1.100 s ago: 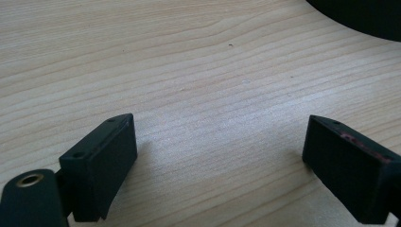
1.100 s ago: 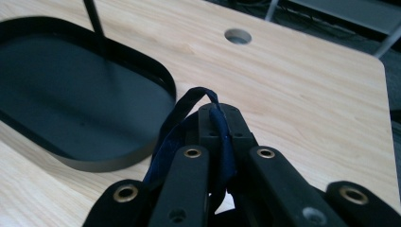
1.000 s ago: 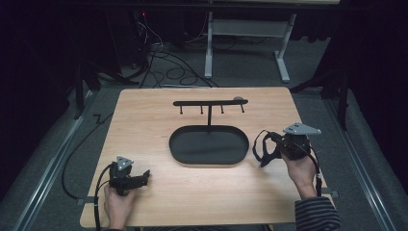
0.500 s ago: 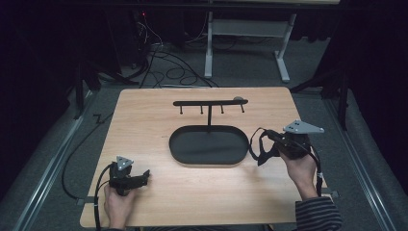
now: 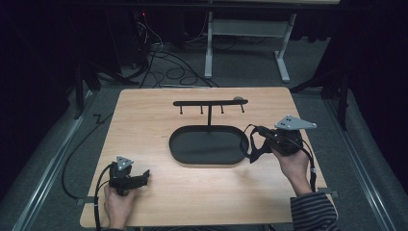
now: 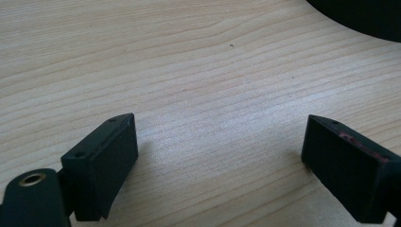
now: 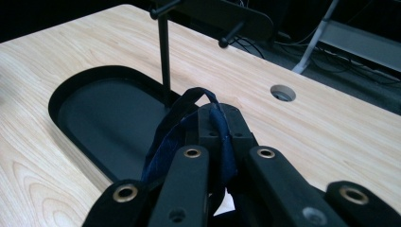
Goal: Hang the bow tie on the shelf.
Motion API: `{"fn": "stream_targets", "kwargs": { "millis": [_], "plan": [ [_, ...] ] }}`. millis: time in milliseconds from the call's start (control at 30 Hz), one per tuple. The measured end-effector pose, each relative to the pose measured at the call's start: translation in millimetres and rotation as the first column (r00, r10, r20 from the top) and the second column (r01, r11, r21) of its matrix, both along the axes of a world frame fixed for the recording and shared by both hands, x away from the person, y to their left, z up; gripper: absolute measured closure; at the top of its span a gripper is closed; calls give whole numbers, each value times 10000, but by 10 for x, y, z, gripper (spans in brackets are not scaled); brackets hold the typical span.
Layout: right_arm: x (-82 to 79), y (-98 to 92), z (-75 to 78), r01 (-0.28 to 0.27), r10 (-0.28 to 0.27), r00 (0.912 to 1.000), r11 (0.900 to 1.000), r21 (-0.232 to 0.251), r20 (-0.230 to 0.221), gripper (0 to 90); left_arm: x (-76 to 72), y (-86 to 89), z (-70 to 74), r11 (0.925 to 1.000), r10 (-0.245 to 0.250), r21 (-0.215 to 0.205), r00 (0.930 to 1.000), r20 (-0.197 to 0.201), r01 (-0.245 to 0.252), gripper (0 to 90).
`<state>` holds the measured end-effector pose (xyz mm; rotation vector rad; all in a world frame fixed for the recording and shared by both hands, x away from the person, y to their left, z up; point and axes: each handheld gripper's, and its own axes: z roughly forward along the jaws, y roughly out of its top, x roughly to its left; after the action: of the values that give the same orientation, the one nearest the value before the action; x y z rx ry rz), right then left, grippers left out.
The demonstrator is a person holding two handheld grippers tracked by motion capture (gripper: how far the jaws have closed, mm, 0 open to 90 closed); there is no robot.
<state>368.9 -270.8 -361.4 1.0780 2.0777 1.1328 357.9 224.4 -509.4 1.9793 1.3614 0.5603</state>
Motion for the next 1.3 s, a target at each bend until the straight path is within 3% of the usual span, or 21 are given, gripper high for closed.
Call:
{"fn": "stream_targets", "kwargs": {
  "millis": [533, 1300],
  "plan": [
    [212, 188, 129, -410, 407, 9991, 9990, 188, 144, 900, 0, 1, 0, 10000, -7, -2, 10000, -1, 7, 120],
    [445, 316, 320, -551, 539, 9979, 9979, 330, 355, 900, 0, 2, 0, 10000, -5, -5, 10000, -2, 5, 120]
  ]
}}
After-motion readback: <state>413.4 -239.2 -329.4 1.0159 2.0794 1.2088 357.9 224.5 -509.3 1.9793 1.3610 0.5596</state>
